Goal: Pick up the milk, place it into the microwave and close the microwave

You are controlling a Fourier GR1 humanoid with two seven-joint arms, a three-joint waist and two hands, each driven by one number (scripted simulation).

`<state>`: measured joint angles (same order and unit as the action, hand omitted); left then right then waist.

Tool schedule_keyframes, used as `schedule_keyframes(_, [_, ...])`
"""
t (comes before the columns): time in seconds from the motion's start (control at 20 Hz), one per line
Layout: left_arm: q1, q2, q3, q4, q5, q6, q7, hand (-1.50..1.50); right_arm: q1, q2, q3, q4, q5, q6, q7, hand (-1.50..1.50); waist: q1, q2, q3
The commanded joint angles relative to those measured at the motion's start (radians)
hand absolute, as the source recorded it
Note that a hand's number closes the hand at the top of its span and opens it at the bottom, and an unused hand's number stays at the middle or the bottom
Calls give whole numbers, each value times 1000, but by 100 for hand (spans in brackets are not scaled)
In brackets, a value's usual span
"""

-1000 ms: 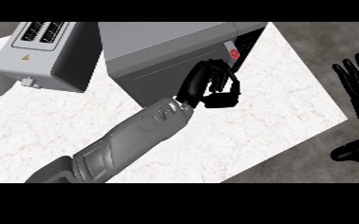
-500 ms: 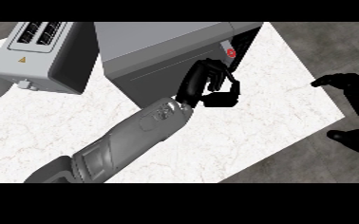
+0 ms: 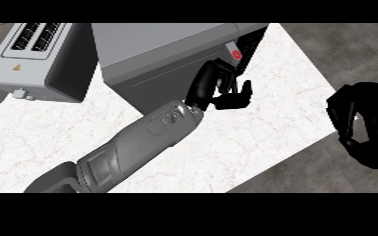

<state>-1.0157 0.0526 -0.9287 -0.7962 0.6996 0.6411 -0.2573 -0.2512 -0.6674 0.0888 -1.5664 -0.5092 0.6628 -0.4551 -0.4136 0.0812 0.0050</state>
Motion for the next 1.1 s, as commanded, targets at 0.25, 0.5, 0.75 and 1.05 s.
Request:
schedule_keyframes(0.25, [-96, -50, 5, 35, 14, 4, -14, 150, -7, 2, 55, -97, -21, 67, -7, 150, -40, 4, 1])
schedule_keyframes(0.5, [-91, -49, -2, 26, 26, 33, -22, 150, 8, 5, 65, -134, -38, 59, 8, 150, -61, 2, 3])
schedule_keyframes(0.75, [-83, -49, 1, 30, 34, 50, -39, 150, 21, 4, 78, -175, -57, 62, 20, 150, -66, 2, 3])
schedule_keyframes(1.05, [-39, -50, 26, 79, 105, 97, 58, 150, 60, -37, 177, -213, -41, 114, 108, 150, -22, 18, -1])
